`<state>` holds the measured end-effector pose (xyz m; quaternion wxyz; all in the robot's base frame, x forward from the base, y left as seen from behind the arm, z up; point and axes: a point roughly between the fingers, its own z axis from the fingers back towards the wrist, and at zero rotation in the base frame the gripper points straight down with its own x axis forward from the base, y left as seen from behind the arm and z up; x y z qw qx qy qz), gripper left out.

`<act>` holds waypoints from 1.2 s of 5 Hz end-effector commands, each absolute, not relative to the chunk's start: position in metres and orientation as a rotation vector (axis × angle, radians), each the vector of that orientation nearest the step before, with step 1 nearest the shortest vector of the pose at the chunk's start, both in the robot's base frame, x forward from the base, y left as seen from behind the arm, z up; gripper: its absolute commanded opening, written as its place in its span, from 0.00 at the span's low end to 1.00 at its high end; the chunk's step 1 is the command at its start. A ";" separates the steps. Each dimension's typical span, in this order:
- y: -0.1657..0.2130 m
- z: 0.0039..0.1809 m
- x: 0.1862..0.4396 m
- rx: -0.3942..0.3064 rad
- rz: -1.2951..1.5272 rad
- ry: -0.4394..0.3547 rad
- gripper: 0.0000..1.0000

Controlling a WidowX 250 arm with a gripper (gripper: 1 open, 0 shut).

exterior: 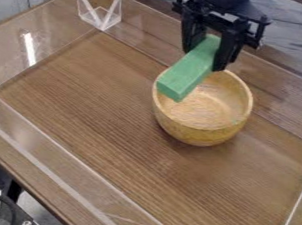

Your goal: Put the green block in the brown bowl

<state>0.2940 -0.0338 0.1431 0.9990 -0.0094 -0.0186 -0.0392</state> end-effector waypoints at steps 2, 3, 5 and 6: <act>-0.036 0.161 0.294 -0.020 -0.068 -0.131 0.00; -0.037 0.160 0.294 -0.021 -0.060 -0.142 0.00; -0.040 0.159 0.294 -0.028 -0.048 -0.166 0.00; -0.040 0.157 0.297 -0.029 -0.047 -0.171 0.00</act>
